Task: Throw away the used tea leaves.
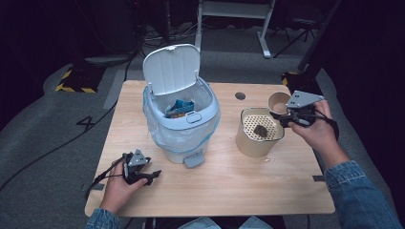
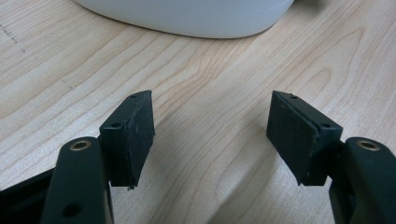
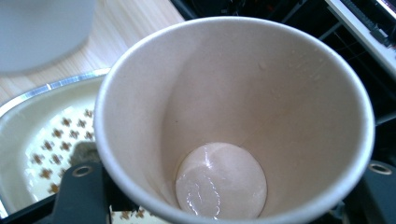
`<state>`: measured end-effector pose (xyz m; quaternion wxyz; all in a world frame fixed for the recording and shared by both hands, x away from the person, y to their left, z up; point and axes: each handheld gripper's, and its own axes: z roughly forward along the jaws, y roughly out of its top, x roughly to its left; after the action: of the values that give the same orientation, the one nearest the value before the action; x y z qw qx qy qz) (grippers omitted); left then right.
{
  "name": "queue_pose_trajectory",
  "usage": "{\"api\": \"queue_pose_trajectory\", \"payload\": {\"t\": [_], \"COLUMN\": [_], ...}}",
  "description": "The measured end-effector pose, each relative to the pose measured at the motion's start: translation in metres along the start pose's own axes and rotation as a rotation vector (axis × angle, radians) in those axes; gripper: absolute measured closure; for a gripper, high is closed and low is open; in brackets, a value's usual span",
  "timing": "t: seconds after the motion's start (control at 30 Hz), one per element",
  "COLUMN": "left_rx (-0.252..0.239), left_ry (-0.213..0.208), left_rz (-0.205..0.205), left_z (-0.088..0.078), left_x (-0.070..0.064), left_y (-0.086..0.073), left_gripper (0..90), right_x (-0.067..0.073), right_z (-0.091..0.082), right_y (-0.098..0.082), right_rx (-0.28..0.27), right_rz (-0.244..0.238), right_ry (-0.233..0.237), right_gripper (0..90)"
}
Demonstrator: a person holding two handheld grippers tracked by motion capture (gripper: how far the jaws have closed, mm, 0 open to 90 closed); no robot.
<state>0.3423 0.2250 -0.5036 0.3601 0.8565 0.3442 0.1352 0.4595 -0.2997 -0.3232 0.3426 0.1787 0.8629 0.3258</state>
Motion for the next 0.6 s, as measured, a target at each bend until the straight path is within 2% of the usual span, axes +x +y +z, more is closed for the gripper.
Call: {"api": "queue_pose_trajectory", "payload": {"t": [0.07, 0.2, 0.27, 0.43, 0.6], "left_rx": [0.0, 0.001, 0.0, 0.001, -0.004], "left_ry": [0.0, 0.0, 0.0, 0.001, -0.003], "left_rz": [0.0, 0.001, 0.0, 0.001, -0.007], "left_z": [0.0, 0.0, 0.0, 0.0, 0.0], "left_x": [0.0, 0.0, 0.0, 0.0, 0.0], "left_y": [0.0, 0.0, 0.0, 0.0, 0.0], "left_gripper": [32.6, 32.6, 32.6, 32.6, 32.5], "right_x": [-0.003, -0.011, -0.015, -0.02, -0.019], "right_z": [-0.003, -0.008, -0.01, -0.016, -0.023], "right_y": [-0.002, -0.004, -0.004, -0.002, 0.003], "right_rx": [-0.029, -0.124, -0.151, -0.208, -0.235], "right_rz": [0.033, 0.149, 0.191, 0.266, 0.321], "right_ry": [0.011, 0.087, 0.126, 0.229, 0.29], "right_gripper": [29.7, 29.7, 29.7, 29.7, 29.7]}}
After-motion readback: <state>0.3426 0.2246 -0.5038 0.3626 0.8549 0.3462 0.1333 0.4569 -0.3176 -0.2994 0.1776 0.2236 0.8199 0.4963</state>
